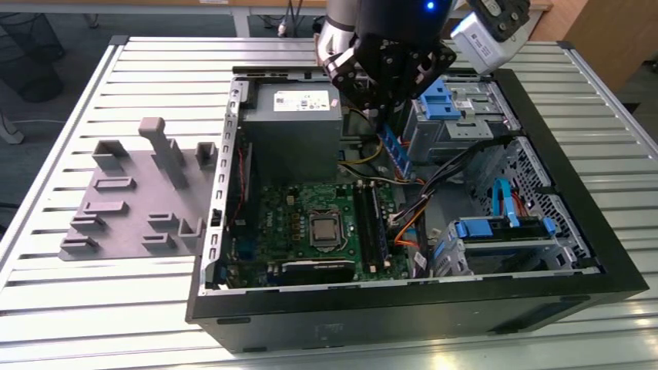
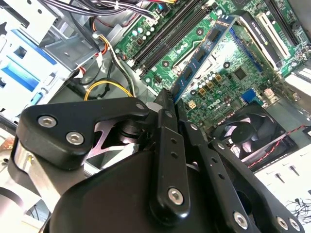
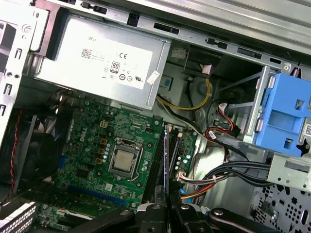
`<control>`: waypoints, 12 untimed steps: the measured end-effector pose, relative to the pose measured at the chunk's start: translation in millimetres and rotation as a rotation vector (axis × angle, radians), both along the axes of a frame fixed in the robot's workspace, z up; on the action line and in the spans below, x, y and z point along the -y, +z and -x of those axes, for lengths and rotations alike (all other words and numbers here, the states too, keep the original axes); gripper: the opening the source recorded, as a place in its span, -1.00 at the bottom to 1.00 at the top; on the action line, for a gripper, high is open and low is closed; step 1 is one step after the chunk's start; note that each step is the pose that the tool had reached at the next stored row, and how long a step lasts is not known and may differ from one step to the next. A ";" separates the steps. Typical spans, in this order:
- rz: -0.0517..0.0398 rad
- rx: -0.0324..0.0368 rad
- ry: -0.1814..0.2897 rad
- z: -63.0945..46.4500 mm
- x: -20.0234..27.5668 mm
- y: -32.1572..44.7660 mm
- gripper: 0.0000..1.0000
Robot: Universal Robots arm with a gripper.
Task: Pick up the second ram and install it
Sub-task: 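Insert the second ram into the second slot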
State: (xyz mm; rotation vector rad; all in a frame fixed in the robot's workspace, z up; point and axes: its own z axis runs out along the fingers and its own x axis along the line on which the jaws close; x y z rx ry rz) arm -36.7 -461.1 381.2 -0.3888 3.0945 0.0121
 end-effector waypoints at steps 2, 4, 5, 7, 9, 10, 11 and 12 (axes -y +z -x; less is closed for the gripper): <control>0.0000 0.0000 -0.005 0.0 0.0 0.0 -0.72; 0.0000 0.0000 -0.010 0.0 0.0 0.0 -0.72; 0.0001 0.0000 -0.013 0.0 0.0 0.0 -0.72; 0.0001 0.0000 -0.019 0.0 0.0 0.0 -0.72; 0.0001 0.0000 -0.027 0.0 0.0 0.0 -0.72; 0.0000 0.0000 -0.030 0.0 0.0 0.0 -0.72; 0.0000 0.0000 -0.034 0.0 0.0 0.0 -0.72; 0.0000 0.0000 -0.038 0.0 0.0 0.0 -0.72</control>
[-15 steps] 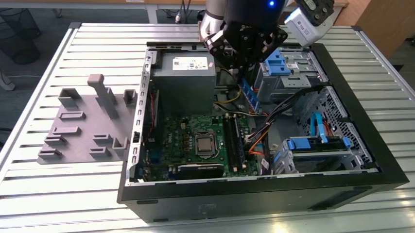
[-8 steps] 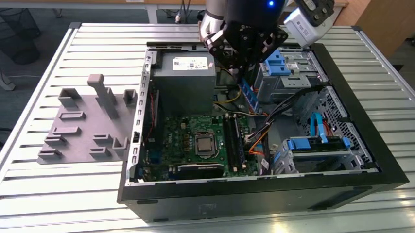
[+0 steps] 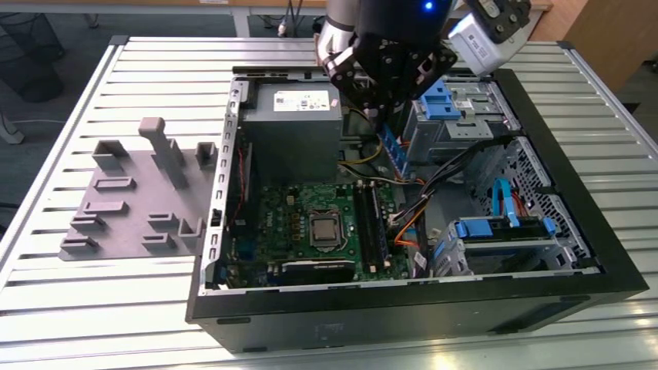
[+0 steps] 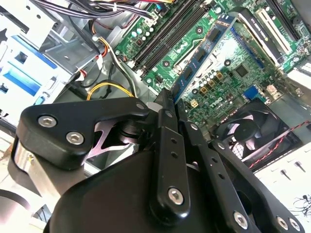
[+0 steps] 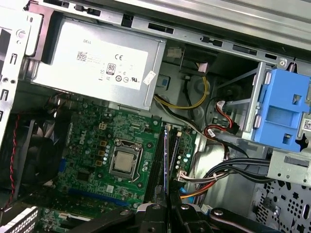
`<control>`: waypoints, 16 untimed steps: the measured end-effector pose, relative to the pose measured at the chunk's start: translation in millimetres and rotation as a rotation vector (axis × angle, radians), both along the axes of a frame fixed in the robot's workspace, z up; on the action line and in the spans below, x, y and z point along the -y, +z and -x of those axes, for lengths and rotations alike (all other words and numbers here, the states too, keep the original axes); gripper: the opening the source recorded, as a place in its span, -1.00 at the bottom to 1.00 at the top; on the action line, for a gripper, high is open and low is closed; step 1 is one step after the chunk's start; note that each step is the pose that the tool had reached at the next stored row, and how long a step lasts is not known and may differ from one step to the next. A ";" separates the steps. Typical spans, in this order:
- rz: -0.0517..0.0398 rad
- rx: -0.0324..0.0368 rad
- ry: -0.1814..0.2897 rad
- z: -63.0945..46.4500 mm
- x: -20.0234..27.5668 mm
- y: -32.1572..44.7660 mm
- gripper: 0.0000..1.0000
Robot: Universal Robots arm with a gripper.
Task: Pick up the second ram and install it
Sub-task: 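Insert the second ram into the second slot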
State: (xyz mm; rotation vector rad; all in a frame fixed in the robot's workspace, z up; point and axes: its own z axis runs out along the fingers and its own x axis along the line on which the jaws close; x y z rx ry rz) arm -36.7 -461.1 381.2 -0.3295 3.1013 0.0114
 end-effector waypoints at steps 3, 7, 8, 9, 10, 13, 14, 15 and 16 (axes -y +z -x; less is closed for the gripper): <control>0.0000 0.0001 -0.019 0.0 0.0 -0.1 -0.72; 0.0000 0.0000 -0.064 0.0 0.0 -0.3 -0.72; 0.0000 0.0000 -0.079 0.0 0.0 -0.4 -0.72; 0.0000 -0.0001 -0.097 0.0 0.0 -0.5 -0.72; 0.0000 0.0000 -0.115 0.0 0.0 -0.6 -0.72; 0.0001 -0.0001 -0.158 0.0 0.0 -1.1 -0.72; 0.0001 -0.0001 -0.161 0.0 -0.1 -1.5 -0.72; 0.0001 0.0000 -0.162 0.0 0.0 -2.0 -0.72; 0.0000 0.0000 -0.162 0.0 0.0 -2.6 -0.72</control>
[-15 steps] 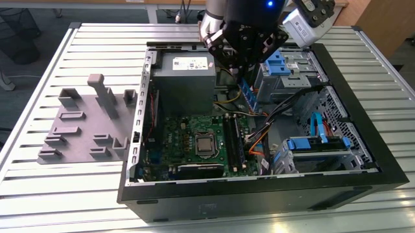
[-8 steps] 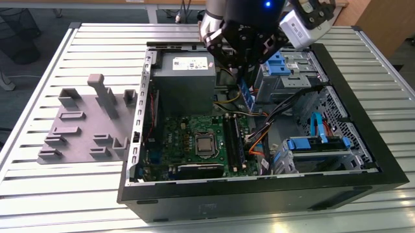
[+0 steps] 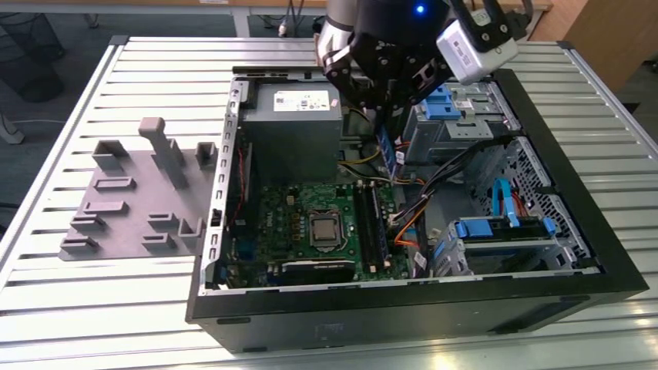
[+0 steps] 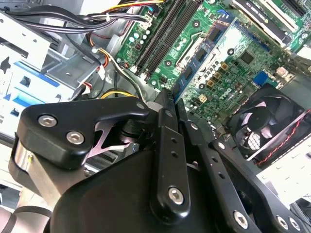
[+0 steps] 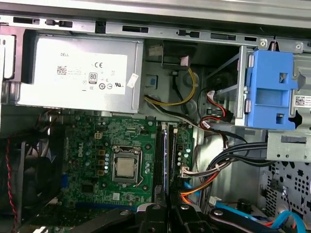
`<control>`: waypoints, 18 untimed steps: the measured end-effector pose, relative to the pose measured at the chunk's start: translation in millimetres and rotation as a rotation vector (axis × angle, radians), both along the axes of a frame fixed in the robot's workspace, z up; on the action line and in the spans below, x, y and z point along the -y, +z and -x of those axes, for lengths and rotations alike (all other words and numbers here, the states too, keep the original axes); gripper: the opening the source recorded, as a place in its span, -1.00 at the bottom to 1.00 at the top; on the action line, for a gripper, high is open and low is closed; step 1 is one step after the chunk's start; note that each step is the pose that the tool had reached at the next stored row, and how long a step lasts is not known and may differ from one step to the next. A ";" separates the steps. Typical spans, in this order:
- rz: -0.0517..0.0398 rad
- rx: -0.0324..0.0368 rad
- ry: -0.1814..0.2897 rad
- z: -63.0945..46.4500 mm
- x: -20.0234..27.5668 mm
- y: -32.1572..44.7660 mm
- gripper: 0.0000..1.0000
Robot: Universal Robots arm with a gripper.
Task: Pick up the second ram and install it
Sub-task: 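Insert the second ram into the second slot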
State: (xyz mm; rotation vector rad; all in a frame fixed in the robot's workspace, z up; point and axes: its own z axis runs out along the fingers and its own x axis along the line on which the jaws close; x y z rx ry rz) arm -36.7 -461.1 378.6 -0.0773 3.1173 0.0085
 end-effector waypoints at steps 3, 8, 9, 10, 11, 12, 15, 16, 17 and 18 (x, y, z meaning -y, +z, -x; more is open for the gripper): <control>0.0000 0.0000 0.000 0.0 0.0 -1.8 -0.72; 0.0001 -0.0001 0.000 0.0 0.0 -4.6 -0.72; 0.0000 0.0000 0.000 0.0 0.0 -5.1 -0.72; 0.0000 -0.0001 0.000 0.0 0.0 -5.5 -0.72; 0.0000 -0.0001 0.000 0.0 0.0 -5.9 -0.72; 0.0000 -0.0001 0.000 0.0 0.0 -6.3 -0.72; 0.0000 -0.0002 -0.001 0.0 0.0 -7.5 -0.72; 0.0000 -0.0002 -0.001 0.0 0.0 -7.9 -0.72; 0.0000 -0.0003 -0.001 0.0 0.0 -8.3 -0.72; 0.0000 -0.0003 -0.001 0.0 0.0 -8.7 -0.72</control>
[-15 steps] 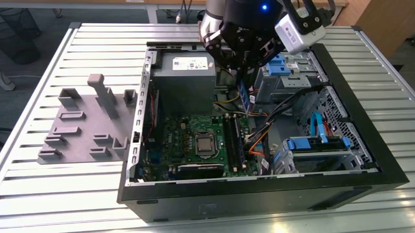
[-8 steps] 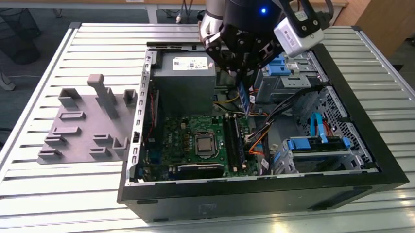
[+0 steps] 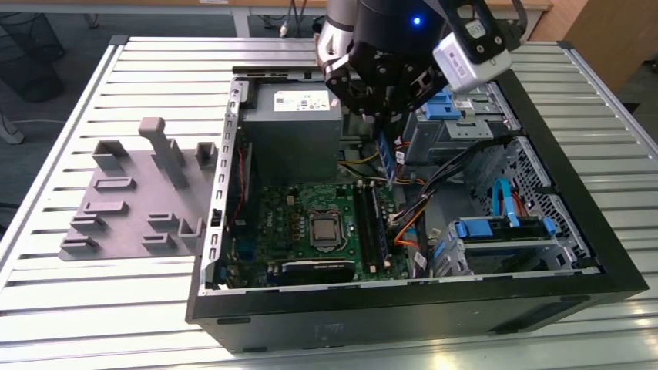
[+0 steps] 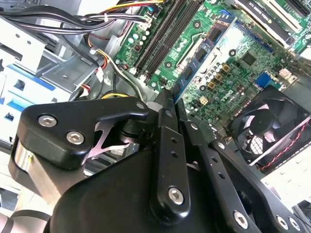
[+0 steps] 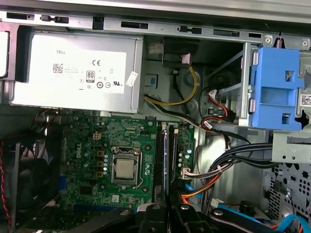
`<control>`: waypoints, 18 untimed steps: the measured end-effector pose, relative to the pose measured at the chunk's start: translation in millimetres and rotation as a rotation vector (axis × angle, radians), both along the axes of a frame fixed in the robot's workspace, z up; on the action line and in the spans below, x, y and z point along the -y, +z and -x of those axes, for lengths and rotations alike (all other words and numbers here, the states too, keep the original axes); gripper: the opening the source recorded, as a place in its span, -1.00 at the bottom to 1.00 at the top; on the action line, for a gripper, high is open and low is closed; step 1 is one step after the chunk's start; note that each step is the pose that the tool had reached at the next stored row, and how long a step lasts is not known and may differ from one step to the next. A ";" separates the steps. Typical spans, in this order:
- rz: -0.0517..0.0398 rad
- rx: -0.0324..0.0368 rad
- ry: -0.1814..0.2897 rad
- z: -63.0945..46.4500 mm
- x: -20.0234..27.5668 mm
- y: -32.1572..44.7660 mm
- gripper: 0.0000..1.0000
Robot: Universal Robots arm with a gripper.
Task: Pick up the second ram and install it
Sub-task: 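Insert the second ram into the second slot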
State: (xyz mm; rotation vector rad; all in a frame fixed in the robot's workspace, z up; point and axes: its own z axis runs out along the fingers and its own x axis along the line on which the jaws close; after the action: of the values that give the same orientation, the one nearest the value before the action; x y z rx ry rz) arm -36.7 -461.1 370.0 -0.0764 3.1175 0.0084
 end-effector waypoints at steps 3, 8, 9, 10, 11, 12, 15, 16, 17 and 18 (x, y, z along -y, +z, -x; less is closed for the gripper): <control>0.0000 0.0000 0.000 0.0 0.0 -0.9 -0.72; 0.0001 0.0000 0.000 0.0 0.0 -2.1 -0.72; 0.0000 0.0000 0.000 0.0 0.0 -2.4 -0.72; 0.0001 0.0000 0.000 0.0 0.0 -2.6 -0.72; -0.0001 0.0000 0.000 0.0 0.0 -2.9 -0.72; 0.0000 0.0000 0.000 0.0 0.0 -3.1 -0.72; 0.0000 0.0000 0.000 0.0 0.0 -3.9 -0.72; -0.0001 0.0000 0.000 0.0 0.0 -4.2 -0.72; 0.0000 0.0000 0.000 0.0 0.0 -4.5 -0.72; 0.0000 0.0000 0.000 0.0 0.0 -4.8 -0.72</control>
State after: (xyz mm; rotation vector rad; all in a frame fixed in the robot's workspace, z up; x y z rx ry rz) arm -36.7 -461.1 365.1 -0.0763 3.1176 0.0084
